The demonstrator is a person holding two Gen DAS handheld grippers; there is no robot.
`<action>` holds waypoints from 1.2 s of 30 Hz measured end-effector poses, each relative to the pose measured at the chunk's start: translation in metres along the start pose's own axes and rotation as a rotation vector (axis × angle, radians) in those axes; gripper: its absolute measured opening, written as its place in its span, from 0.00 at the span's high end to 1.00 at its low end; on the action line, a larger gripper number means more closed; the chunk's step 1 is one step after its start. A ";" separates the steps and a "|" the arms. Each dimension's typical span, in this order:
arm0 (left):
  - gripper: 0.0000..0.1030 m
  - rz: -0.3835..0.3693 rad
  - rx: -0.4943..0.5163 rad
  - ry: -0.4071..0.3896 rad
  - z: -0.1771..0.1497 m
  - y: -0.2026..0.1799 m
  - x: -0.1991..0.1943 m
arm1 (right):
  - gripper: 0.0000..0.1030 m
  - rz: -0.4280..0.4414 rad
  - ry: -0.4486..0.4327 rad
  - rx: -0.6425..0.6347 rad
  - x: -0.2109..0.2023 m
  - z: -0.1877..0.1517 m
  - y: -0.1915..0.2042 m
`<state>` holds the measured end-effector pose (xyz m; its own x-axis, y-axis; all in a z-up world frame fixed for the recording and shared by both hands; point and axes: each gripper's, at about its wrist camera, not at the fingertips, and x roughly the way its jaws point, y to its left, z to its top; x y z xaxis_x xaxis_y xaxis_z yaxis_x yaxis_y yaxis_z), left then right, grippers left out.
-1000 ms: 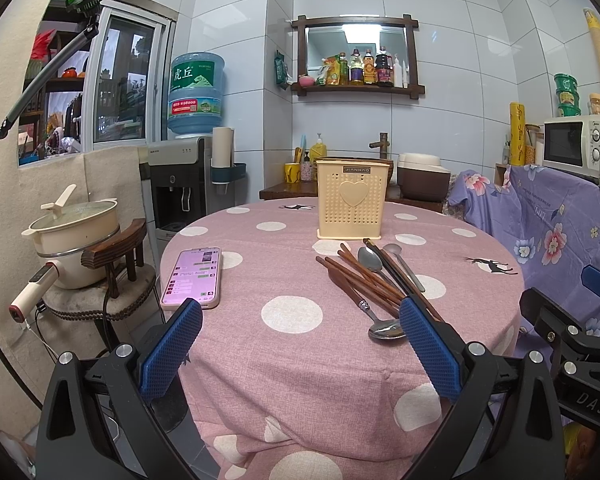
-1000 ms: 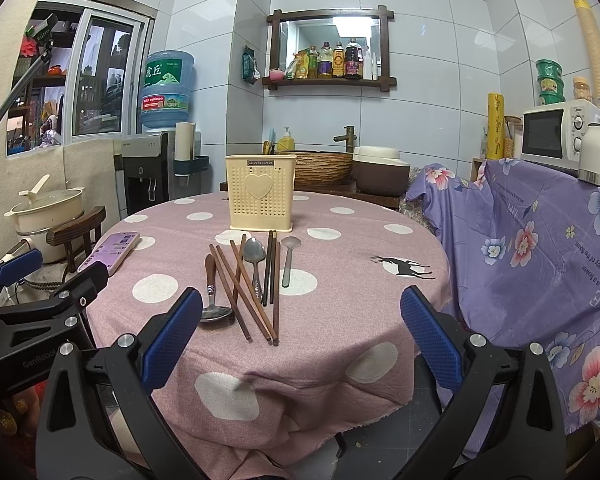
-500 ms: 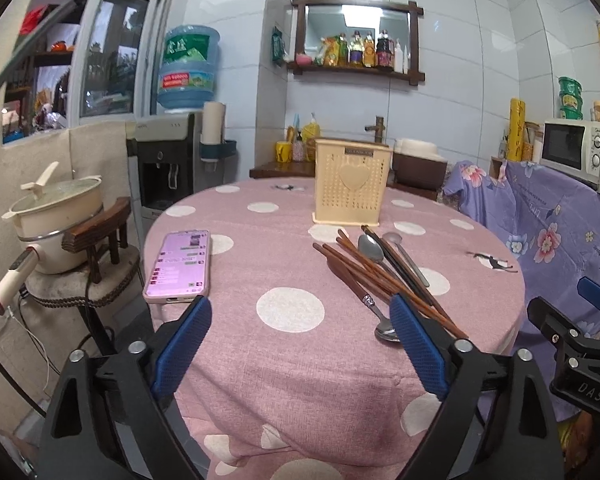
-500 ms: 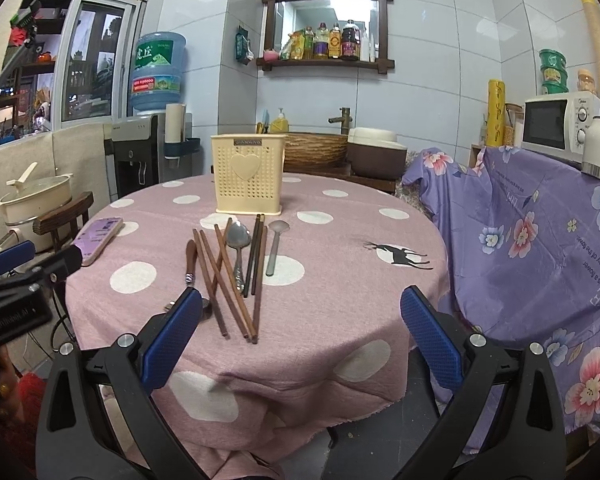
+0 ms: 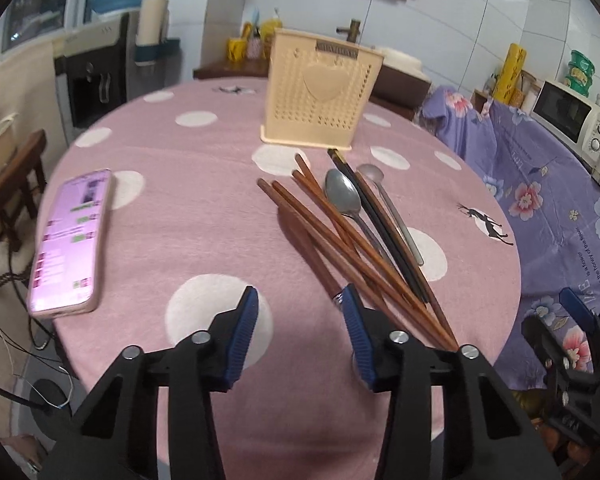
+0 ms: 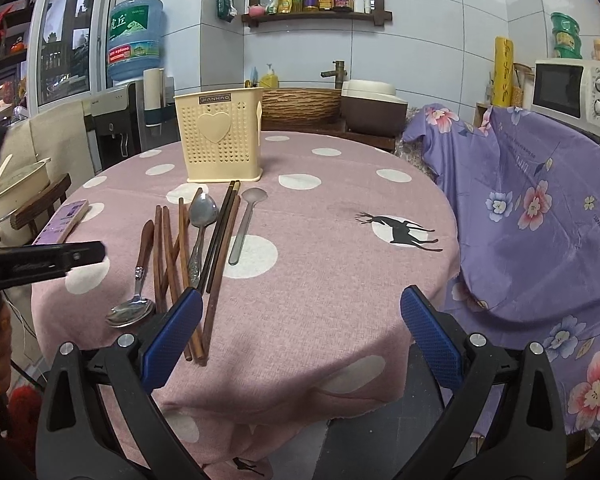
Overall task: Organize utensils
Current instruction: 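Move left tool to the brown-handled spoon while right tool approaches the clear plastic spoon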
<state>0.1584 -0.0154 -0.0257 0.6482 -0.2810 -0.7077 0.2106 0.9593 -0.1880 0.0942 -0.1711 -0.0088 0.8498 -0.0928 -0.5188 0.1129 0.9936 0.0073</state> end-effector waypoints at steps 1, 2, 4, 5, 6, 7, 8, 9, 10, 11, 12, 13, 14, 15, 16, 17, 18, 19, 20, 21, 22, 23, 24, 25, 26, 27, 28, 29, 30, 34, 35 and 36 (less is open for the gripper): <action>0.64 -0.002 -0.002 0.019 0.004 -0.001 0.006 | 0.05 0.003 0.004 0.000 0.002 0.001 0.000; 0.68 -0.005 -0.004 0.038 0.008 -0.003 0.013 | 0.05 0.004 0.006 -0.002 0.005 0.001 0.000; 0.70 -0.011 -0.011 0.070 0.014 -0.005 0.025 | 0.05 0.005 0.015 -0.005 0.009 0.002 0.001; 0.71 -0.011 -0.013 0.083 0.016 -0.006 0.029 | 0.05 0.006 0.020 -0.005 0.011 0.002 0.001; 0.73 -0.002 -0.008 0.093 0.018 -0.008 0.033 | 0.05 0.007 0.023 -0.004 0.013 0.002 0.001; 0.74 0.014 0.000 0.105 0.019 -0.010 0.037 | 0.05 0.006 0.026 -0.003 0.014 0.002 0.001; 0.76 0.023 0.005 0.114 0.019 -0.010 0.040 | 0.05 0.007 0.030 -0.003 0.016 0.003 0.000; 0.78 0.028 0.005 0.126 0.019 -0.010 0.044 | 0.05 0.009 0.033 -0.003 0.017 0.004 0.000; 0.78 0.023 0.003 0.126 0.019 -0.010 0.045 | 0.05 0.009 0.034 -0.003 0.018 0.005 0.000; 0.78 0.026 0.005 0.128 0.019 -0.011 0.045 | 0.05 0.009 0.035 -0.002 0.019 0.006 -0.001; 0.78 0.034 0.010 0.131 0.020 -0.012 0.046 | 0.05 0.010 0.037 -0.003 0.020 0.007 -0.001; 0.78 0.040 0.015 0.136 0.021 -0.012 0.047 | 0.05 0.011 0.038 -0.003 0.022 0.009 -0.001; 0.79 0.045 0.020 0.139 0.023 -0.014 0.049 | 0.05 0.012 0.040 -0.004 0.023 0.010 -0.001; 0.81 0.056 0.026 0.140 0.025 -0.014 0.051 | 0.05 0.015 0.045 -0.005 0.025 0.012 -0.001; 0.81 0.060 0.027 0.141 0.027 -0.013 0.053 | 0.05 0.019 0.049 -0.005 0.028 0.015 -0.001; 0.82 0.061 0.026 0.144 0.029 -0.012 0.055 | 0.05 0.025 0.054 -0.004 0.031 0.017 0.000; 0.83 0.058 0.021 0.147 0.032 -0.011 0.057 | 0.05 0.027 0.058 -0.003 0.035 0.021 0.000; 0.83 0.054 0.015 0.151 0.035 -0.009 0.059 | 0.05 0.027 0.061 -0.001 0.038 0.024 0.000; 0.84 0.050 0.009 0.155 0.037 -0.007 0.060 | 0.05 0.029 0.062 0.000 0.040 0.026 -0.001; 0.84 0.046 0.002 0.159 0.040 -0.004 0.062 | 0.05 0.032 0.066 0.000 0.044 0.029 -0.001; 0.84 0.043 -0.003 0.163 0.043 -0.002 0.064 | 0.05 0.034 0.071 0.000 0.047 0.031 -0.001; 0.85 0.040 -0.007 0.166 0.046 0.000 0.066 | 0.05 0.038 0.080 0.001 0.052 0.035 -0.001; 0.85 0.036 -0.016 0.171 0.049 0.003 0.068 | 0.05 0.044 0.087 0.002 0.056 0.038 -0.001; 0.85 0.031 -0.026 0.177 0.052 0.006 0.070 | 0.05 0.049 0.097 0.002 0.060 0.041 0.000; 0.85 0.027 -0.032 0.183 0.054 0.008 0.071 | 0.05 0.053 0.103 0.002 0.063 0.043 0.000; 0.85 0.024 -0.032 0.187 0.055 0.009 0.072 | 0.05 0.057 0.108 0.002 0.067 0.046 0.001; 0.85 0.025 -0.028 0.186 0.056 0.009 0.073 | 0.05 0.058 0.112 0.001 0.070 0.047 0.001; 0.85 0.029 -0.023 0.181 0.057 0.008 0.074 | 0.05 0.057 0.117 0.000 0.073 0.049 0.002; 0.85 0.036 -0.018 0.177 0.057 0.007 0.075 | 0.05 0.059 0.122 -0.001 0.076 0.050 0.003; 0.85 0.048 -0.020 0.184 0.063 0.007 0.080 | 0.05 0.076 0.159 0.009 0.089 0.052 0.003; 0.85 0.045 -0.024 0.187 0.064 0.008 0.081 | 0.05 0.082 0.168 0.014 0.092 0.053 0.003; 0.85 0.044 -0.023 0.188 0.065 0.009 0.081 | 0.05 0.084 0.174 0.016 0.094 0.053 0.003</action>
<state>0.2604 -0.0316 -0.0408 0.5075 -0.2307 -0.8302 0.1673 0.9715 -0.1677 0.2015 -0.1799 -0.0118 0.7549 0.0042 -0.6558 0.0547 0.9961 0.0694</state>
